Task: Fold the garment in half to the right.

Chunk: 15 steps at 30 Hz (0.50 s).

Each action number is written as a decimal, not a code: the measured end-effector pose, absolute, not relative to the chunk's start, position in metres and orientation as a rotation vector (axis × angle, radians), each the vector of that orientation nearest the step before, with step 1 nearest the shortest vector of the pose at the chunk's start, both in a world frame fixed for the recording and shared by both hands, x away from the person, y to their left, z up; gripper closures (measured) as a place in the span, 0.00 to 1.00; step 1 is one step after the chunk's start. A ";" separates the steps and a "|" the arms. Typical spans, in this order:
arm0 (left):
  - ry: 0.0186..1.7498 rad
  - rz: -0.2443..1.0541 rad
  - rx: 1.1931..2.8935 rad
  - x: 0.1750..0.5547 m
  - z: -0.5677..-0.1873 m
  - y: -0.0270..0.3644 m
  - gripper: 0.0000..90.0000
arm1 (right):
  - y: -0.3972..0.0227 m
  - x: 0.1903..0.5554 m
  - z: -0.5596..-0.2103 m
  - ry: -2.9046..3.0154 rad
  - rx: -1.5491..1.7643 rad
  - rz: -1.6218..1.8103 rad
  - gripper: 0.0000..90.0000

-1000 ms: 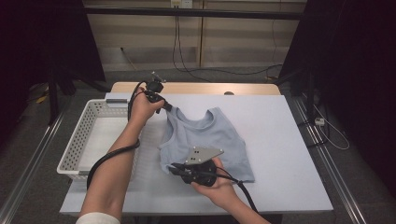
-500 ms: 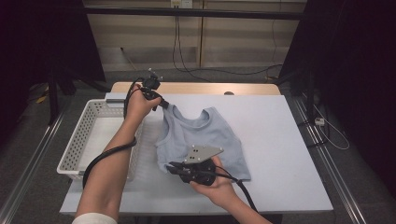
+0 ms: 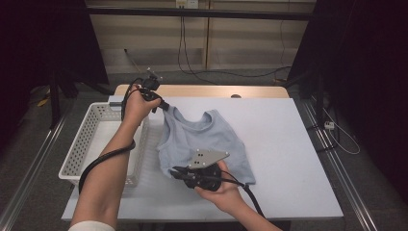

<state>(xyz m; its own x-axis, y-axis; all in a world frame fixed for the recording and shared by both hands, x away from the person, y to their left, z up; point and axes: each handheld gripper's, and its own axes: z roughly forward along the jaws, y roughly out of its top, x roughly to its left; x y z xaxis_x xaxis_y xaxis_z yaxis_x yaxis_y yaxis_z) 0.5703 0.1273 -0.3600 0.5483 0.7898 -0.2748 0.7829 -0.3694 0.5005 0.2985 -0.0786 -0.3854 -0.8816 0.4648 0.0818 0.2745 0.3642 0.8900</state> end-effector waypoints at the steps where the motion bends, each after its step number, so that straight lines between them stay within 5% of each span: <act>1: 1.263 0.017 2.200 0.570 -0.360 0.128 0.97 | -0.079 0.299 -0.384 2.433 0.666 1.540 0.93; 15: 1.267 0.011 2.193 0.569 -0.358 0.134 0.97 | -0.075 0.300 -0.380 2.444 0.659 1.537 0.93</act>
